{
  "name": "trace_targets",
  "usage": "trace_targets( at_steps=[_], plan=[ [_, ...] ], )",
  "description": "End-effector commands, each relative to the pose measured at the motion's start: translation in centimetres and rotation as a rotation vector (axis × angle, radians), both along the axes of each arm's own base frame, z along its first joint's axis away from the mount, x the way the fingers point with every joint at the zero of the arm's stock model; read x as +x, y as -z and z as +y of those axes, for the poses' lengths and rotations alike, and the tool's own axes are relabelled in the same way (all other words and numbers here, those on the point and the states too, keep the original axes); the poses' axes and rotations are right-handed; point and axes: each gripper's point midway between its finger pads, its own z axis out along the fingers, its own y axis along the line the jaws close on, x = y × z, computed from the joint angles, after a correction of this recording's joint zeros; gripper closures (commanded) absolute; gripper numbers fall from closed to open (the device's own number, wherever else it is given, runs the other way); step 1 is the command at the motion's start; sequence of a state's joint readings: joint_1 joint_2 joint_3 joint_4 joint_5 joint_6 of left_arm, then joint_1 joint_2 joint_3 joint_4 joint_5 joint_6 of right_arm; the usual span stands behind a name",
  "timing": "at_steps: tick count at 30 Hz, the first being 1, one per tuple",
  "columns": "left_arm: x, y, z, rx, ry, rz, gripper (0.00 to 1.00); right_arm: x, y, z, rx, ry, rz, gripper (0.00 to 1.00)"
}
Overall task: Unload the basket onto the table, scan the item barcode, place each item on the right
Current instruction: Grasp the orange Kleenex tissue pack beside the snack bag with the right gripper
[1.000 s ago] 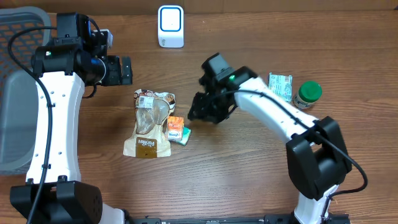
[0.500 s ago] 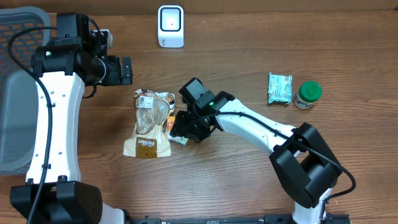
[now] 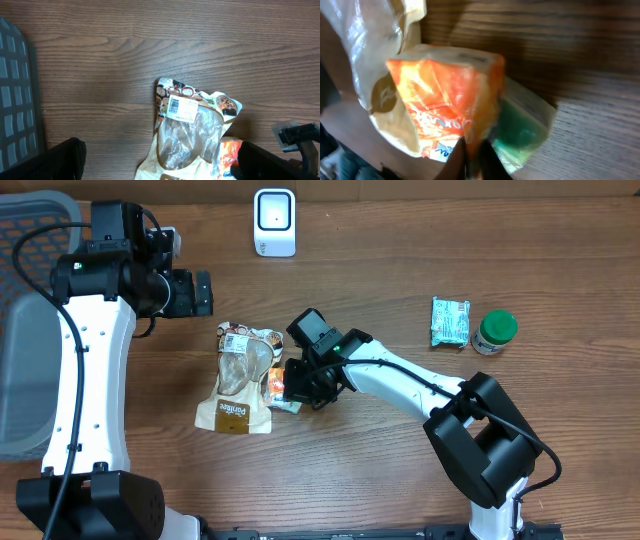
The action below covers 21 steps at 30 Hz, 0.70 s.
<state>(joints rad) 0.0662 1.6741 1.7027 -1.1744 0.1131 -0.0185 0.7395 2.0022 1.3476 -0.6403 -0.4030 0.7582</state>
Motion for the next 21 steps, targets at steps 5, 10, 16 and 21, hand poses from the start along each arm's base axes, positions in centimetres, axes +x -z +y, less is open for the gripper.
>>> trace_targets(
  at_steps=[5,10,16,21],
  plan=[
    [0.4,-0.4,0.1,0.002,0.016,-0.017,0.01,0.9,-2.5,-0.7,0.090,-0.192,-0.117,0.96],
    [0.4,-0.4,0.1,0.002,0.016,-0.017,0.00,2.9,-6.4,-3.0,0.102,-0.328,-0.264,0.96],
    [0.4,-0.4,0.1,0.002,0.016,-0.017,0.00,5.4,-7.5,-7.7,0.014,-0.361,-0.341,0.96],
    [0.4,-0.4,0.1,0.002,0.016,-0.017,0.01,6.7,-5.9,-11.0,-0.100,-0.327,-0.346,0.96]
  ],
)
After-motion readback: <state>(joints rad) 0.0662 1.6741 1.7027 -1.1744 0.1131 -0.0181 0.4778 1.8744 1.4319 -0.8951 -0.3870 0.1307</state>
